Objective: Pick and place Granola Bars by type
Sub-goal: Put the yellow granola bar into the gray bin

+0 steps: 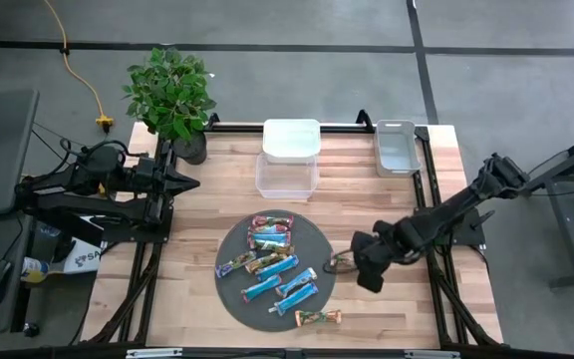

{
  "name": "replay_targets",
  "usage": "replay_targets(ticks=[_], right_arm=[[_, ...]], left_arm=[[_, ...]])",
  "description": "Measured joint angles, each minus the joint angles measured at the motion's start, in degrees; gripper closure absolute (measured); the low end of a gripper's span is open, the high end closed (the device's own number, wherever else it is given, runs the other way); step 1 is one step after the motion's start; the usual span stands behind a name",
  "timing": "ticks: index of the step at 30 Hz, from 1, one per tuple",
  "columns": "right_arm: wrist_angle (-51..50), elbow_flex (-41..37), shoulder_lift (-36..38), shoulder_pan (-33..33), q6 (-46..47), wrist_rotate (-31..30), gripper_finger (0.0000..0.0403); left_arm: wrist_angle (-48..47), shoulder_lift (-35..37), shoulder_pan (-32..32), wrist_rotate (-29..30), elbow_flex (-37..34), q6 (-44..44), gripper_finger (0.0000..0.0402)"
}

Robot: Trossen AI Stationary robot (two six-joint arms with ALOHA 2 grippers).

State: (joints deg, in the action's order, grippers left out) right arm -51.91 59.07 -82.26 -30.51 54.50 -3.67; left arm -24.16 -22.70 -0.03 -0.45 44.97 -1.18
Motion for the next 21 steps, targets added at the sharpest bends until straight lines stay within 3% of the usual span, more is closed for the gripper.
replay_targets(ticks=[7,13,21], right_arm=[[9.17,-6.18,0.0,-2.26,0.36,-3.16,0.0281],[14.84,-10.69,0.02,-2.16,-2.24,-2.12,0.0277],[20.4,-14.65,0.02,-0.85,-2.23,-0.87,0.0218]], left_arm=[[0.01,0.0,-0.01,0.02,0.0,0.01,0.0401],[0.01,0.0,0.01,0.0,0.0,0.01,0.0401],[-0.01,0.0,0.0,0.02,0.0,-0.01,0.0401]])
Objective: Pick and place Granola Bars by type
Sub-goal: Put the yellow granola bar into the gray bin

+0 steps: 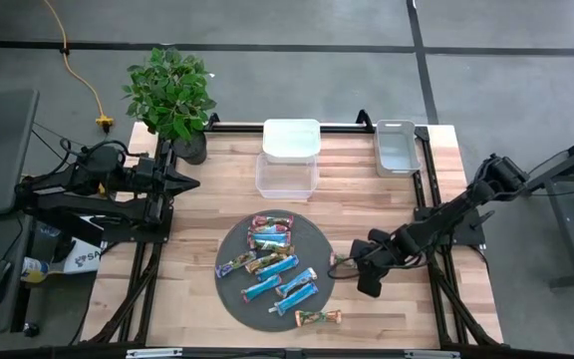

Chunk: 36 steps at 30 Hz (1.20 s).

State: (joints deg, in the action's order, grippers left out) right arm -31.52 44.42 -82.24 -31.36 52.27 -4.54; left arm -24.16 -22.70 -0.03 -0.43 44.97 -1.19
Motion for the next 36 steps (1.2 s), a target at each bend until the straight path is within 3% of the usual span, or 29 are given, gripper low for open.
replay_targets(ticks=[8,25,36], right_arm=[[1.28,-2.1,0.0,1.63,-3.69,-1.4,0.0174],[3.88,-2.2,-0.26,2.89,-13.33,-3.42,0.0173],[6.2,-2.17,-7.02,2.87,-13.6,-1.56,0.0173]], left_arm=[[0.0,0.0,0.0,-0.02,0.0,0.0,0.0401],[0.0,0.0,0.02,0.01,0.0,0.02,0.0401],[0.0,0.0,0.01,0.01,-0.02,0.02,0.0401]])
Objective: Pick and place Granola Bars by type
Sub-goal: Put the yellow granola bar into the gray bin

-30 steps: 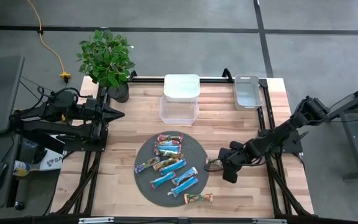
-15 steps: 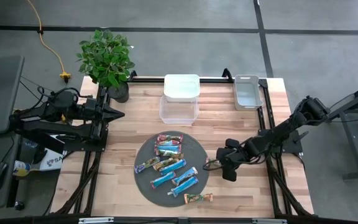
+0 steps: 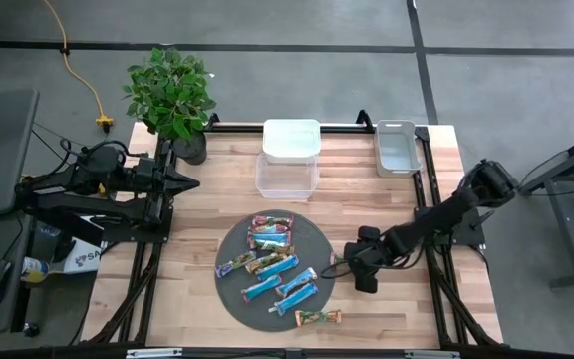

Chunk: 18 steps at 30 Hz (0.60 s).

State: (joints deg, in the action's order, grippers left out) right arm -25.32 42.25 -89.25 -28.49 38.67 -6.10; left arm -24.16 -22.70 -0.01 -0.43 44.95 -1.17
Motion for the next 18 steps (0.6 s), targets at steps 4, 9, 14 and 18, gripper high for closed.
replay_targets(ticks=[4,9,14,18], right_arm=[[0.09,0.19,-1.19,0.02,0.16,0.36,0.0173],[0.07,0.23,-1.68,0.0,0.27,-0.22,0.0176],[-0.35,0.23,-1.73,0.04,2.24,0.03,0.0198],[-0.39,0.21,-1.75,0.07,3.29,-0.06,0.0227]], left_arm=[[0.0,0.0,-0.01,-0.01,0.02,0.0,0.0401],[0.0,0.0,-0.01,0.0,0.02,-0.01,0.0401],[0.0,0.0,-0.01,-0.02,0.0,-0.02,0.0401],[0.0,0.0,-0.02,0.0,0.02,0.0,0.0401]])
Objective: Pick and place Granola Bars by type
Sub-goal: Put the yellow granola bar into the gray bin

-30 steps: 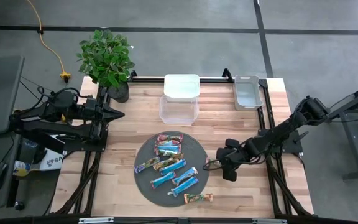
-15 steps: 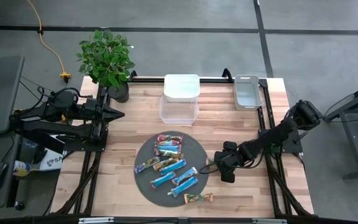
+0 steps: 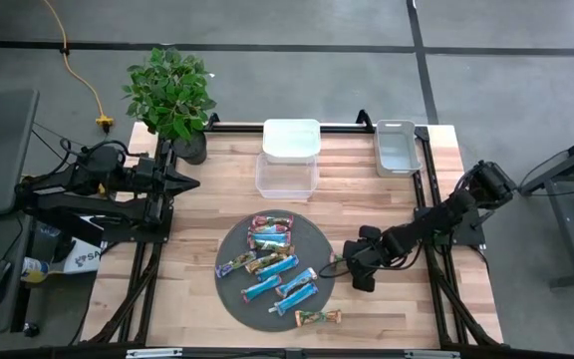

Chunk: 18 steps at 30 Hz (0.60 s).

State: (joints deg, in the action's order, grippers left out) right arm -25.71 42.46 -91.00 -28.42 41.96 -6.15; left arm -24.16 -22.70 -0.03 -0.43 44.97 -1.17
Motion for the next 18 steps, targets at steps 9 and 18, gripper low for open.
replay_targets(ticks=[9,18], right_arm=[[-0.11,-0.09,-0.02,0.0,1.59,-0.21,0.0283],[0.06,-0.15,-0.04,0.0,3.4,-0.18,0.0323]], left_arm=[[0.01,0.0,0.01,0.0,-0.01,-0.02,0.0401],[0.0,0.0,0.02,0.0,0.0,0.0,0.0401]])
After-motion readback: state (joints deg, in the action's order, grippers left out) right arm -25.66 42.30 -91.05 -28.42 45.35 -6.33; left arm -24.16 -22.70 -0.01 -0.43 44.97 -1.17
